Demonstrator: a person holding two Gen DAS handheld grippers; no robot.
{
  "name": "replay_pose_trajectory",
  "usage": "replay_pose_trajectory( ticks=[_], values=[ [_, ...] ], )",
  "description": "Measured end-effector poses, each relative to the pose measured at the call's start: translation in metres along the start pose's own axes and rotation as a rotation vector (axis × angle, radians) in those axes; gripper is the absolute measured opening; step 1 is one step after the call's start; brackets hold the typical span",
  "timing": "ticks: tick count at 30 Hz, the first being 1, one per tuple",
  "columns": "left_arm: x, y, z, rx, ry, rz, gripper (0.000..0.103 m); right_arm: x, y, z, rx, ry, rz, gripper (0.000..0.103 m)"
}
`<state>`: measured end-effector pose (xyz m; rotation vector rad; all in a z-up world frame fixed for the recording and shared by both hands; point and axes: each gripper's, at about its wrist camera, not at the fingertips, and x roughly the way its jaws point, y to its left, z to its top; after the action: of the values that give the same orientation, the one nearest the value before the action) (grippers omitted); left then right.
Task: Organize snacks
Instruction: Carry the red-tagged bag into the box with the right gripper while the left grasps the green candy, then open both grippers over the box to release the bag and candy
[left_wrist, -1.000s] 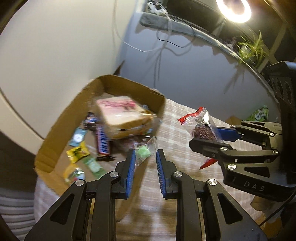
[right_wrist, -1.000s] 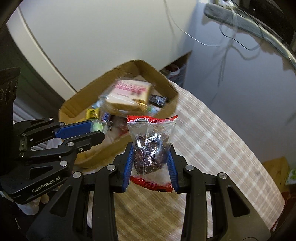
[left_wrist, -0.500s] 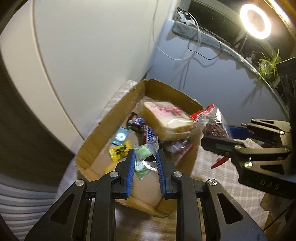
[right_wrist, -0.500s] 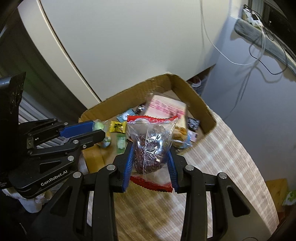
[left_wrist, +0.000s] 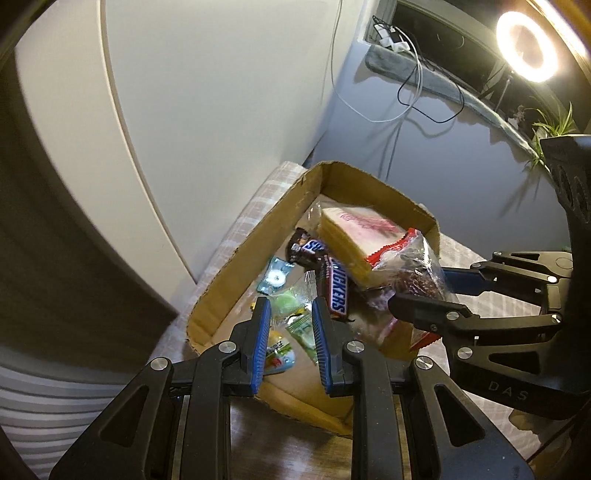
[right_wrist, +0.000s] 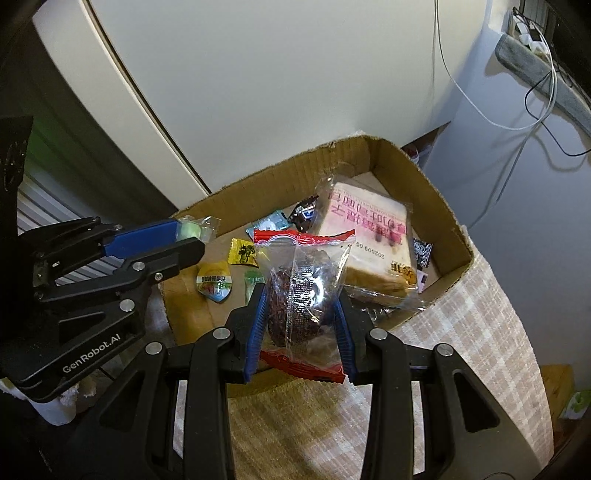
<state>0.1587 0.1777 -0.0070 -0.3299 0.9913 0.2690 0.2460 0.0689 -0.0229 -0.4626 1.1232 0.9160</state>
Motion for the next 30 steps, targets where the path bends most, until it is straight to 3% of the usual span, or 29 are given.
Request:
replay_pose_trajectory(
  ticks=[21, 28, 30],
  values=[
    [0.0046, -0.0008, 0.0052, 0.001, 0.009, 0.023, 0.024, 0.0087, -0.0020, 0.0045, -0.002, 0.009, -0.007, 0.038],
    [0.0062, -0.0004, 0.0062, 0.001, 0.014, 0.037, 0.029, 0.0040, -0.0068, 0.0045, -0.007, -0.004, -0.027, 0.059],
    [0.0057, -0.0007, 0.0062, 0.001, 0.014, 0.037, 0.030, 0.0022, -0.0084, 0.0039, -0.006, -0.009, -0.032, 0.060]
  ],
)
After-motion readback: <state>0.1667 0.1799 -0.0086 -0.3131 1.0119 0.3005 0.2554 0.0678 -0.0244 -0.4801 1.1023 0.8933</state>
